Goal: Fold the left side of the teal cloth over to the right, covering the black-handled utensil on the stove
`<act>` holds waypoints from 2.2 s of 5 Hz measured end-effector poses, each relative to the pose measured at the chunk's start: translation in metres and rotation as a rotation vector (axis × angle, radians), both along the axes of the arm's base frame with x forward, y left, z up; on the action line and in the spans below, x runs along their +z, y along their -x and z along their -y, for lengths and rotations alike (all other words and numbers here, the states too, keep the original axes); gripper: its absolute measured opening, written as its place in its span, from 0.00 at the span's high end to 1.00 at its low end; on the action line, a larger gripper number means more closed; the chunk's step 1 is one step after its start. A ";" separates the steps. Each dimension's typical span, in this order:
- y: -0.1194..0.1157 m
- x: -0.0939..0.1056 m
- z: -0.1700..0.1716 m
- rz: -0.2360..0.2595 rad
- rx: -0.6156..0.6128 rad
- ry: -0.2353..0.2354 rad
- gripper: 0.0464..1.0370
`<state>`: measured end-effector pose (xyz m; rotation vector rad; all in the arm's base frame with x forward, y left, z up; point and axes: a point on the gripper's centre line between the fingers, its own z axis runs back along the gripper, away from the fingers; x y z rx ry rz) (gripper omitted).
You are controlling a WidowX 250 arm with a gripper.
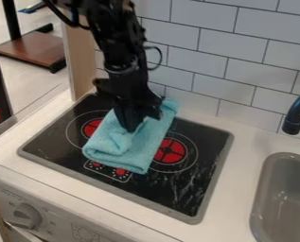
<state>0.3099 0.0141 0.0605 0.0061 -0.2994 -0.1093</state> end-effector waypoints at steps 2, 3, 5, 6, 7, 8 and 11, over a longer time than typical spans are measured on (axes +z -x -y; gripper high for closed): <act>-0.003 -0.021 -0.006 -0.027 0.021 -0.044 0.97; -0.003 -0.024 -0.007 -0.043 0.023 -0.049 0.82; -0.001 -0.020 -0.003 -0.045 0.019 -0.033 0.27; 0.001 -0.012 0.001 -0.038 0.010 -0.008 0.03; 0.002 0.003 0.004 -0.005 -0.006 0.010 0.03; 0.006 0.014 0.004 0.009 -0.018 0.030 0.04; 0.018 0.043 -0.006 0.026 -0.038 0.030 0.04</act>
